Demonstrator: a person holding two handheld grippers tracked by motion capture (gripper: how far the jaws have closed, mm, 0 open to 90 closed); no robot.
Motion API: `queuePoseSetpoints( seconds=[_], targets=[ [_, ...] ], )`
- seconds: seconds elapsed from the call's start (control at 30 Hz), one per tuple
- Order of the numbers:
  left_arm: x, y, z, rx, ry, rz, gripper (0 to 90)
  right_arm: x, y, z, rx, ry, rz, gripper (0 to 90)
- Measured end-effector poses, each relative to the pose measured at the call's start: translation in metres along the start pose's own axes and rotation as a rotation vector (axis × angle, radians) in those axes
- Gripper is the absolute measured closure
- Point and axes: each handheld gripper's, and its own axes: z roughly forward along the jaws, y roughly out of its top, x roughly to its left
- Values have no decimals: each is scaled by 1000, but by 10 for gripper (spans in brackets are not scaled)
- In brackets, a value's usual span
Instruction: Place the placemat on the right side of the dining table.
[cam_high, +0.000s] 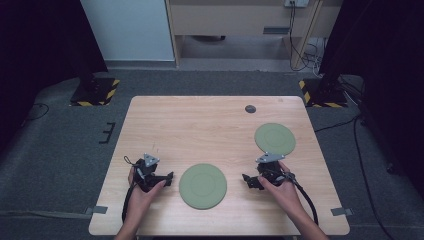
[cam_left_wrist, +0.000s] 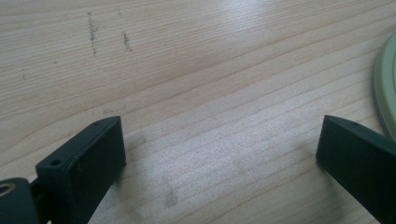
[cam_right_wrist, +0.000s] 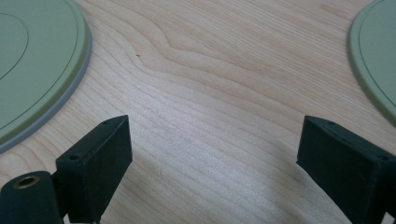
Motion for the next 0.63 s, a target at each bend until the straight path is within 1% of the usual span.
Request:
queuePoseSetpoints(
  seconds=[0.17, 0.2, 0.23, 0.27, 0.43, 0.57, 0.63],
  targets=[
    [0, 0, 0, 0, 0, 0, 9, 2, 1, 9, 1, -7, 12, 104],
    [0, 0, 0, 0, 0, 0, 9, 2, 0, 12, 7, -12, 16, 96],
    [0, 0, 0, 0, 0, 0, 9, 3, 0, 15, 1, -26, 5, 86],
    [0, 0, 0, 0, 0, 0, 9, 3, 0, 16, -4, -33, 5, 81],
    [0, 0, 0, 0, 0, 0, 9, 4, 1, 19, -10, -36, 5, 67],
    [0, 0, 0, 0, 0, 0, 9, 5, 0, 19, -5, -14, -20, 46],
    [0, 0, 0, 0, 0, 0, 9, 5, 0, 19, 6, -29, 0, 9]
  ],
)
